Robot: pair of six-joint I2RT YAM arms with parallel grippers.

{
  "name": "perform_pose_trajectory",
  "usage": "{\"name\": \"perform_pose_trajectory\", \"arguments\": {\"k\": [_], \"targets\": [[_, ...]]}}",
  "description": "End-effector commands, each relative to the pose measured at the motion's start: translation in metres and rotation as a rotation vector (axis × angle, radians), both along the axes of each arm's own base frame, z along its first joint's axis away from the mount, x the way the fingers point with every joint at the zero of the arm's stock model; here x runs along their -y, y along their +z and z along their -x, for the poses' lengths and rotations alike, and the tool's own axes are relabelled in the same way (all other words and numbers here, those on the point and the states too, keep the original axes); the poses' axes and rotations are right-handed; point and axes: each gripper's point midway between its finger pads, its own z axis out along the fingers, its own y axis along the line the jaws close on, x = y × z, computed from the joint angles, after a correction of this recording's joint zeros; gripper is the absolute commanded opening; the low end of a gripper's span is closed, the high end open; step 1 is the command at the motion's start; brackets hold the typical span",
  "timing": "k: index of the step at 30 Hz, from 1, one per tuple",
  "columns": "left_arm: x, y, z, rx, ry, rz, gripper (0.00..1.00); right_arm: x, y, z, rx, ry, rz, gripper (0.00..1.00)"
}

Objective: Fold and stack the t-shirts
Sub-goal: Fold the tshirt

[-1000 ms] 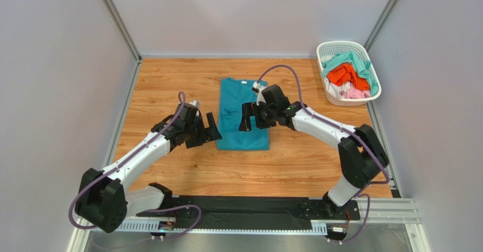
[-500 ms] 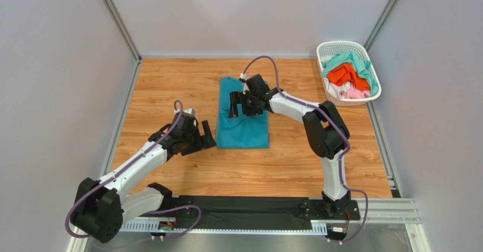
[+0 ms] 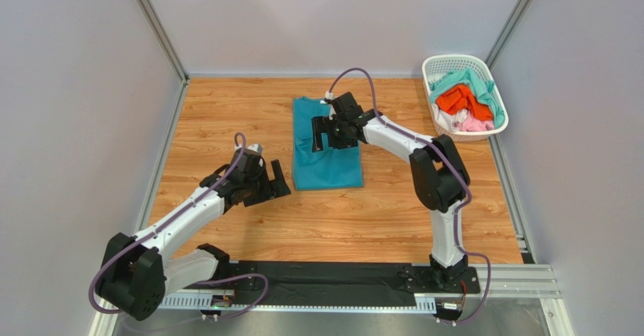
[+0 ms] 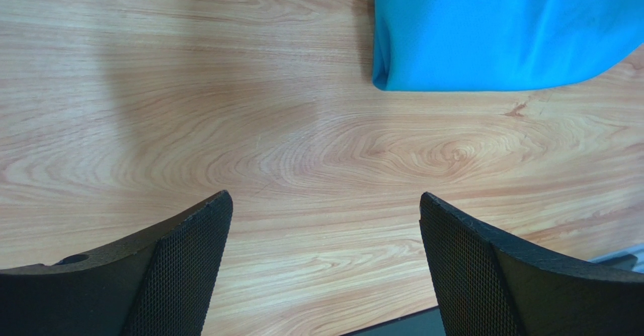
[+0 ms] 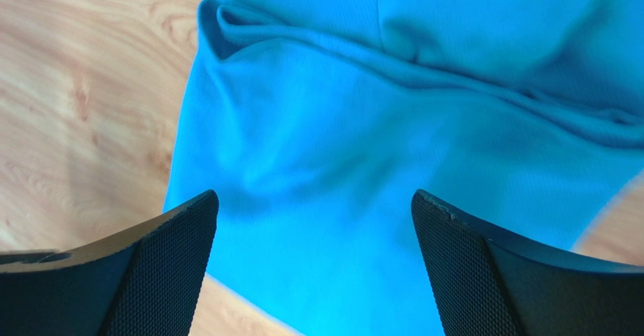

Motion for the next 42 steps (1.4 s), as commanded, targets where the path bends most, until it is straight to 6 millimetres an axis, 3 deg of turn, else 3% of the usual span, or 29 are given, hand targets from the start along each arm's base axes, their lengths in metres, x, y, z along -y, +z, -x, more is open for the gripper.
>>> {"name": "perform_pose_trajectory", "arguments": {"k": [1,3,6,7,8,10,11,13,15,17,29,35,40,42], "targets": [[0.015,0.01,-0.008,0.031,-0.055,0.056,1.0,0.015,0.058,0.017,0.079,-0.011,-0.035,1.0],[0.022,0.013,-0.01,0.024,-0.078,0.079,1.0,0.028,0.083,0.025,0.134,-0.046,-0.049,1.0],[0.029,0.016,-0.015,0.039,-0.096,0.102,1.0,0.055,0.075,0.045,0.146,-0.108,-0.004,1.0],[0.033,0.02,-0.017,0.043,-0.111,0.117,1.0,0.064,0.094,0.05,0.19,-0.131,-0.019,1.0],[0.034,0.017,-0.019,0.032,-0.115,0.118,1.0,0.083,0.075,0.06,0.171,-0.184,0.035,1.0],[0.041,0.02,-0.026,0.038,-0.131,0.134,1.0,0.1,0.086,0.07,0.212,-0.231,0.026,1.0],[0.043,0.014,-0.027,0.017,-0.131,0.128,1.0,0.112,0.072,0.08,0.197,-0.25,0.053,1.0],[0.049,0.015,-0.034,0.018,-0.144,0.14,1.0,0.127,0.076,0.082,0.247,-0.29,0.035,1.0],[0.051,0.004,-0.037,-0.018,-0.143,0.133,0.98,0.138,0.059,0.089,0.218,-0.303,0.006,1.0],[0.054,-0.005,-0.041,-0.042,-0.144,0.13,0.93,0.132,0.064,0.095,0.218,-0.259,-0.072,1.0],[0.066,-0.03,-0.055,-0.114,-0.164,0.119,0.48,0.135,0.03,0.104,0.116,-0.239,-0.111,0.99],[0.068,-0.044,-0.055,-0.155,-0.162,0.118,0.37,0.122,0.018,0.106,0.065,-0.201,-0.153,0.96],[0.068,-0.051,-0.054,-0.176,-0.16,0.113,0.19,0.115,0.01,0.103,0.036,-0.186,-0.17,0.95],[0.068,-0.052,-0.055,-0.175,-0.159,0.112,0.18,0.116,0.005,0.103,0.025,-0.188,-0.161,0.94]]}}
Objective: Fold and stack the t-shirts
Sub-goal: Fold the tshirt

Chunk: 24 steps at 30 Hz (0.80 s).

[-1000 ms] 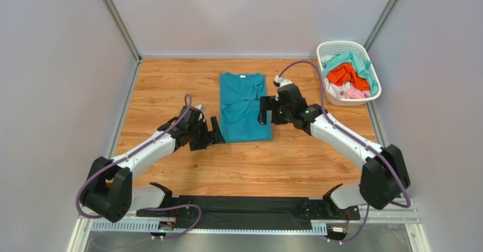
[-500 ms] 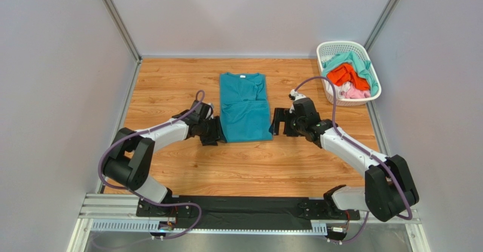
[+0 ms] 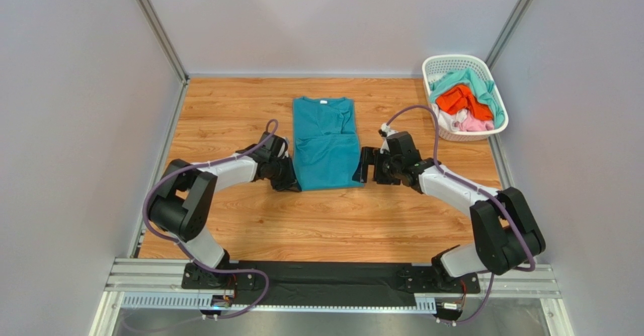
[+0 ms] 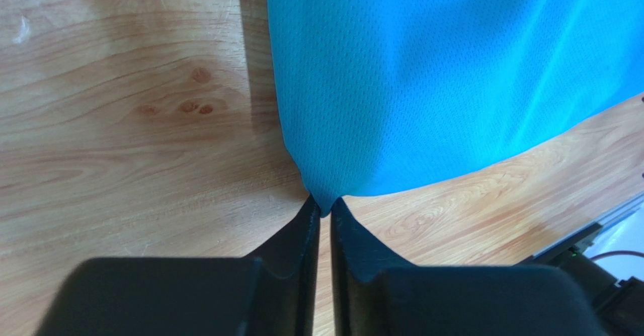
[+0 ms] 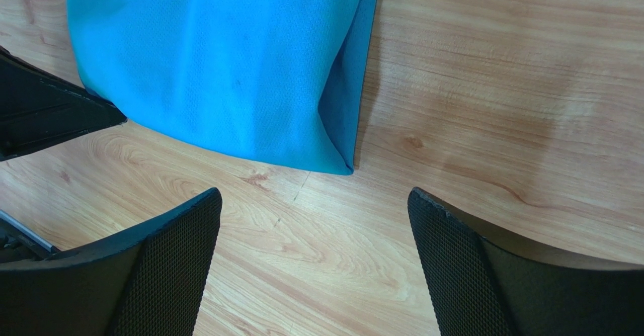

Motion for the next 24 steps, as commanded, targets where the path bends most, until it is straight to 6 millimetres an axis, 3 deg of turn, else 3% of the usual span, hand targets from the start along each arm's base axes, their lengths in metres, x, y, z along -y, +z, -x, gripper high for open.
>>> {"name": "perform_pose_trajectory", "arguments": {"k": [1,3,11,16,17,18,21,24], "targets": [[0.003,0.001,-0.009,0.023,-0.005,0.004,0.12,-0.009,0.004,-0.009,0.024,0.008,-0.044,0.93],[0.004,0.001,-0.01,0.026,-0.013,0.002,0.0,-0.009,-0.002,-0.01,0.007,0.008,-0.036,0.92],[0.0,-0.002,-0.008,0.024,-0.013,-0.016,0.0,-0.017,-0.021,-0.014,-0.047,0.043,-0.033,0.79],[-0.001,-0.002,-0.004,0.019,-0.009,-0.013,0.0,-0.018,-0.032,-0.015,-0.075,0.039,-0.027,0.65],[-0.002,-0.002,-0.004,0.014,-0.005,-0.015,0.0,-0.019,-0.033,-0.014,-0.08,0.04,-0.03,0.6],[-0.002,-0.002,-0.004,0.014,-0.005,-0.016,0.0,-0.02,-0.033,-0.014,-0.086,0.044,-0.034,0.46],[-0.002,-0.003,-0.003,0.007,-0.003,-0.018,0.0,-0.023,-0.034,-0.007,-0.106,0.055,-0.059,0.39],[-0.003,-0.004,0.0,0.0,0.005,-0.017,0.0,-0.02,-0.033,0.0,-0.115,0.05,-0.067,0.38]]}}
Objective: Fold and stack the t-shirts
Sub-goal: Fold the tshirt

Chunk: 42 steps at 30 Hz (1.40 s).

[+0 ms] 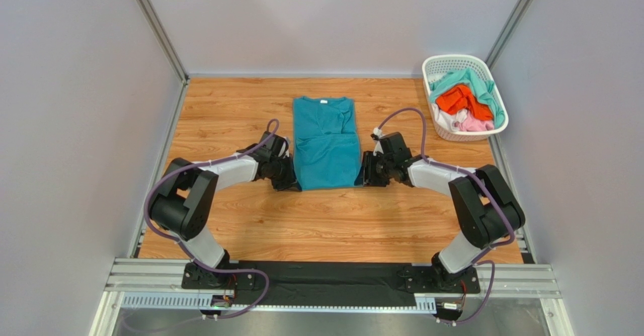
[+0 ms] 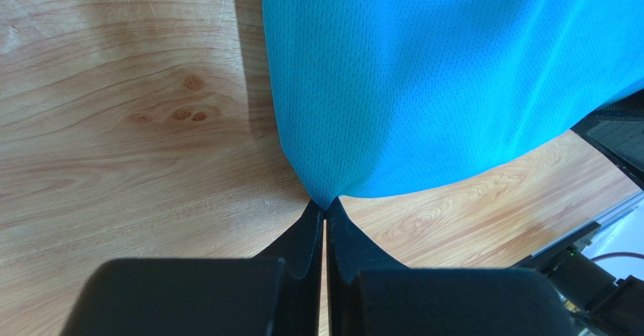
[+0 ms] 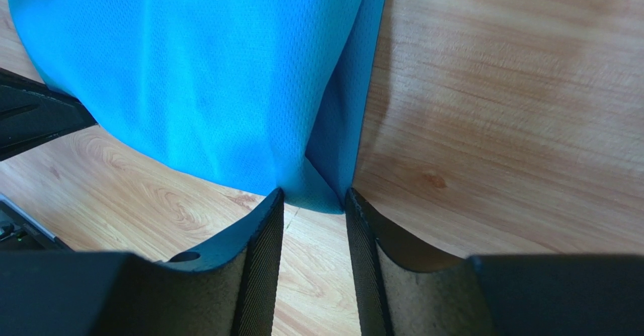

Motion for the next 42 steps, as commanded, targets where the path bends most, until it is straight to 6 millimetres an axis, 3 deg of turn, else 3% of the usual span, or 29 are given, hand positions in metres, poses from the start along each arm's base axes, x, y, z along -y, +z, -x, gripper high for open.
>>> {"name": "perform_pose_trajectory", "arguments": {"k": [1,9,14,19,24,28,29,30,34,42], "targets": [[-0.005,-0.003,0.002,0.001,0.011,-0.016,0.0,-0.002,0.005,0.005,0.004,0.003,-0.034,0.37],[-0.007,-0.012,0.021,-0.037,0.033,0.016,0.0,-0.005,-0.003,0.023,-0.041,0.012,-0.082,0.08],[-0.019,-0.017,0.044,-0.058,0.058,-0.011,0.0,-0.006,-0.006,0.041,-0.056,0.021,-0.105,0.01],[-0.025,-0.019,0.072,-0.063,0.051,-0.053,0.0,-0.002,-0.003,0.062,-0.056,0.009,-0.104,0.0],[-0.034,-0.023,0.111,-0.091,0.057,-0.065,0.0,0.008,-0.009,0.099,-0.091,0.008,-0.089,0.0],[-0.034,-0.02,0.141,-0.089,0.035,-0.059,0.0,0.009,-0.002,0.134,-0.106,0.08,-0.06,0.0],[-0.027,-0.011,0.148,-0.061,-0.001,-0.033,0.0,0.007,0.006,0.138,-0.086,0.099,-0.066,0.0],[-0.032,-0.007,0.163,-0.069,-0.01,-0.056,0.0,0.01,0.01,0.157,-0.114,0.133,-0.036,0.0],[-0.035,0.009,0.175,-0.047,0.019,-0.04,0.0,0.007,0.029,0.182,-0.1,0.205,-0.03,0.0],[-0.024,0.076,0.194,0.104,-0.054,0.204,0.0,0.01,0.094,0.226,-0.095,0.362,-0.138,0.0]]}}
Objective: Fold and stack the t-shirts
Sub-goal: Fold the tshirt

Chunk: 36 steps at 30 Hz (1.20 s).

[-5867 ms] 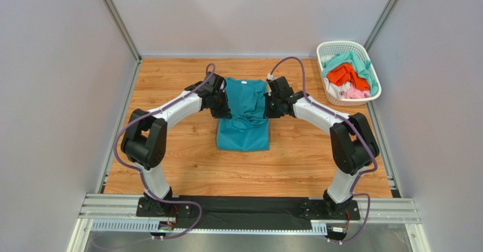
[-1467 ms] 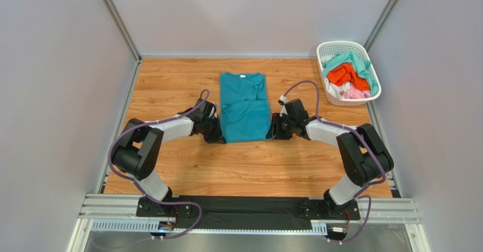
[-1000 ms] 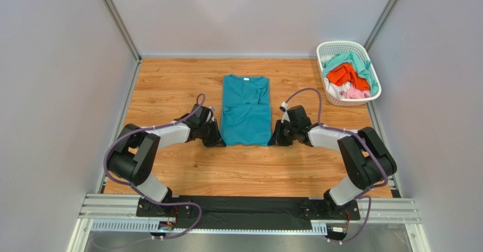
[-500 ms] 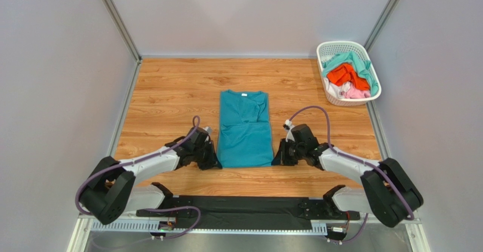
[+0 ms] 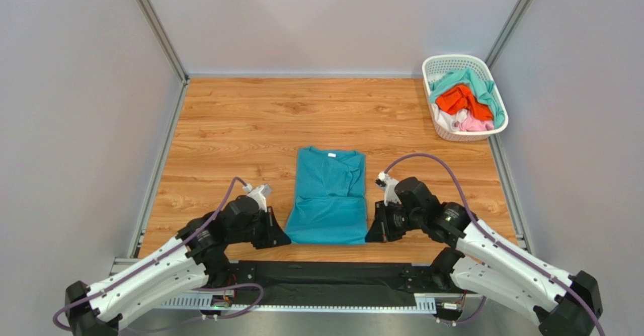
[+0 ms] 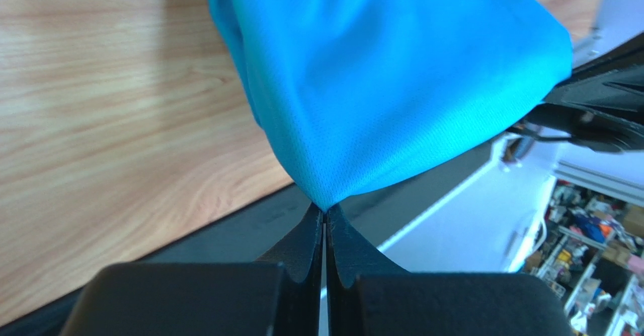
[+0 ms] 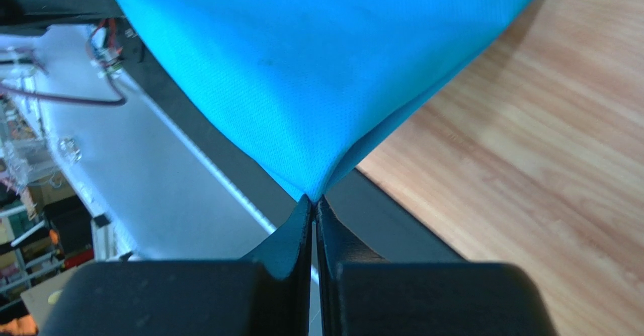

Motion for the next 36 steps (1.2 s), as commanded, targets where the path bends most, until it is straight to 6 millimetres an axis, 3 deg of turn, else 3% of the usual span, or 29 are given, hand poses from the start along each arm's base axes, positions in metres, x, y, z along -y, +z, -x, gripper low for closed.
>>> {"name": "perform_pose_trajectory", "arguments": {"k": [1,9,14,18,20,28,36], "targets": [[-0.005,0.023,0.008,0.01,0.011,0.047,0.0,0.003,0.035,0.022,-0.031,0.078,-0.045,0.0],[-0.008,0.078,-0.001,0.169,0.002,0.118,0.0,-0.009,0.083,0.046,-0.108,0.17,-0.186,0.0],[-0.01,0.099,-0.017,0.248,0.045,0.104,0.0,-0.012,0.092,0.043,-0.097,0.161,-0.199,0.0],[-0.008,0.106,-0.025,0.27,0.054,0.082,0.0,-0.012,0.093,0.035,-0.071,0.125,-0.188,0.0],[-0.012,0.107,-0.039,0.29,0.116,0.041,0.0,-0.011,0.093,0.031,-0.061,0.109,-0.179,0.0],[-0.003,0.12,-0.073,0.349,0.183,-0.035,0.0,-0.003,0.094,-0.004,0.011,-0.033,-0.148,0.0],[0.006,0.136,-0.103,0.415,0.216,-0.109,0.0,0.002,0.096,-0.029,0.068,-0.058,-0.116,0.0]]}}
